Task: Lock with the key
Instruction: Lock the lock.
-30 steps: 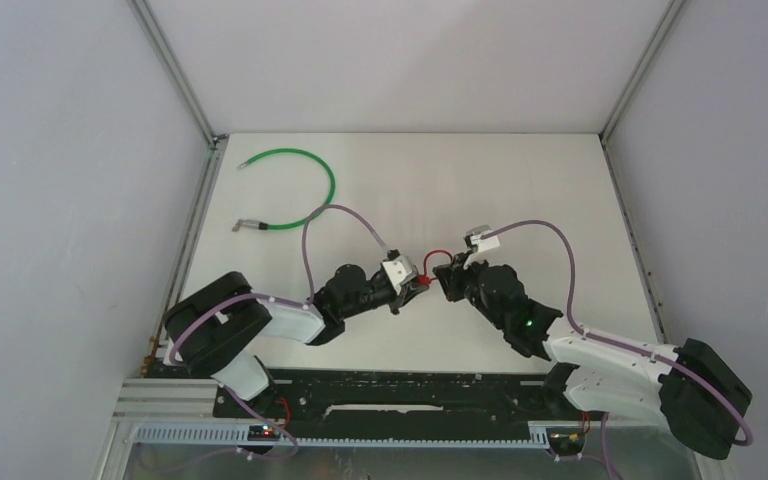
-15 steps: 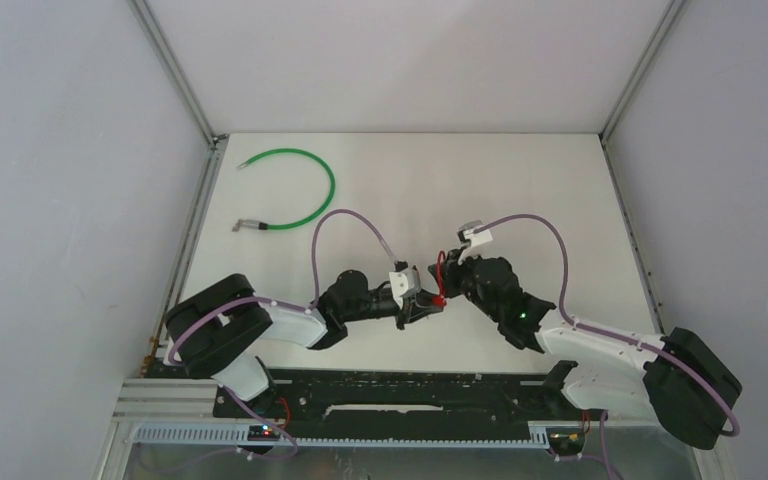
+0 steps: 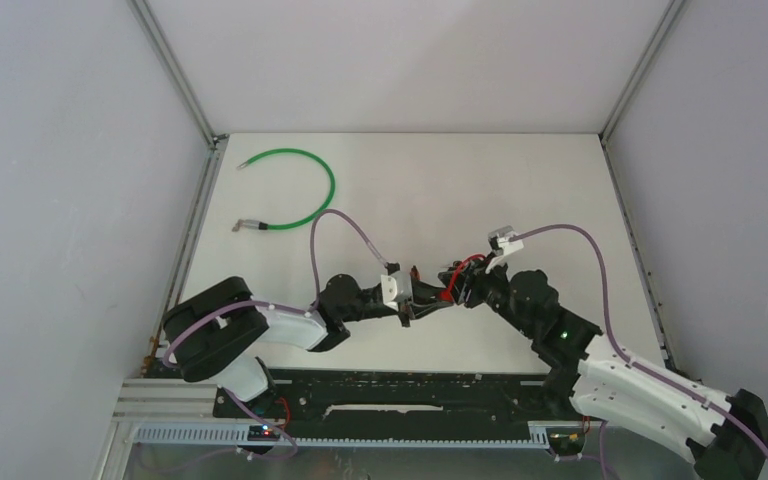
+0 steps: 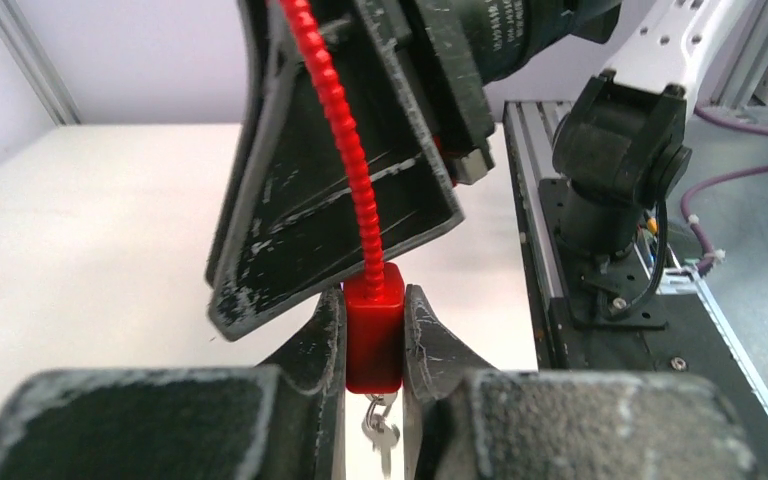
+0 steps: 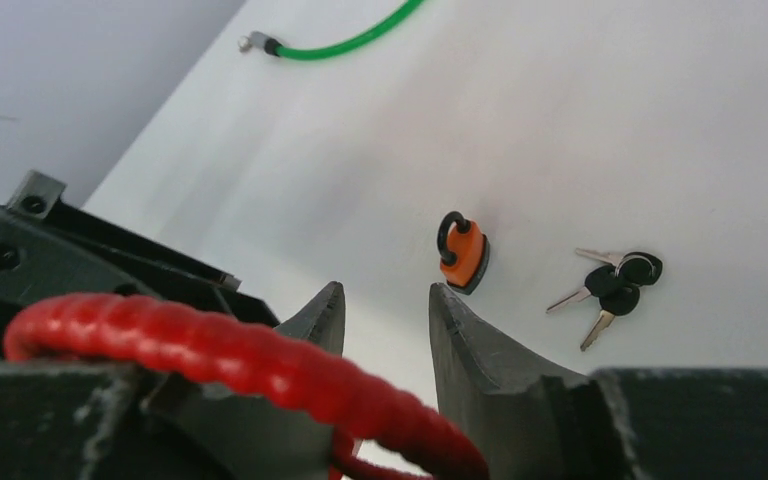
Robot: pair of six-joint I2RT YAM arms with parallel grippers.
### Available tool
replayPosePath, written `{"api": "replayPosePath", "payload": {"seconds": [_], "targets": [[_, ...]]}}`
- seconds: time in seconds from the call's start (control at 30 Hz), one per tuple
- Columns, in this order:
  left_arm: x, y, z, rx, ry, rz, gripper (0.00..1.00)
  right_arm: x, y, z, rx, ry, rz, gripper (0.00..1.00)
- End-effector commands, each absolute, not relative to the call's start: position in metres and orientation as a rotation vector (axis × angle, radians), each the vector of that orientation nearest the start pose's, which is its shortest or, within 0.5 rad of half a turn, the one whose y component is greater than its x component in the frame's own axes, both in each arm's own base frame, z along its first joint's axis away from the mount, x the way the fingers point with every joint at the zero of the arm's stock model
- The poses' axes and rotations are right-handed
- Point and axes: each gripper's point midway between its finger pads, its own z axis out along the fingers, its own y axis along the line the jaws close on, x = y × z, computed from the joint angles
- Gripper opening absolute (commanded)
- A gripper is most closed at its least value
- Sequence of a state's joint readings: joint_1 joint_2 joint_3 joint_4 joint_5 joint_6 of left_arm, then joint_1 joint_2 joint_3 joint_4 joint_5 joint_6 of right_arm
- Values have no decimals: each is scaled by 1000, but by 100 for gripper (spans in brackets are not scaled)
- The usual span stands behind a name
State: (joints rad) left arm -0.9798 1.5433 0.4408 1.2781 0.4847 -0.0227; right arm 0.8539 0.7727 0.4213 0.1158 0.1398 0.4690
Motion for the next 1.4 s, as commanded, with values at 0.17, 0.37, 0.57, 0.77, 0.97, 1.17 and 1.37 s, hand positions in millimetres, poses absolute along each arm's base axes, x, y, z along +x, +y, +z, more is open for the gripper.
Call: {"api": "replayPosePath", "payload": {"seconds": [0.17, 0.37, 0.57, 0.77, 0.97, 1.17, 1.37], "targets": [[170, -369, 326, 802, 645, -1061, 0, 173, 218, 141, -340, 2003, 767, 41], [176, -367, 327, 767, 667, -1044, 0, 169, 212, 160, -307, 1935, 798, 43], [182, -364, 327, 735, 690, -1031, 0, 166, 203, 162, -314, 1920, 771, 47], [182, -365, 327, 737, 689, -1036, 0, 168, 199, 178, -279, 1855, 781, 47], [181, -366, 327, 741, 688, -1037, 0, 171, 195, 206, -215, 1742, 813, 46], [181, -366, 327, 742, 686, -1038, 0, 171, 188, 258, -178, 1536, 878, 45], [178, -368, 327, 758, 674, -1046, 0, 177, 183, 295, -117, 1392, 902, 45]]}}
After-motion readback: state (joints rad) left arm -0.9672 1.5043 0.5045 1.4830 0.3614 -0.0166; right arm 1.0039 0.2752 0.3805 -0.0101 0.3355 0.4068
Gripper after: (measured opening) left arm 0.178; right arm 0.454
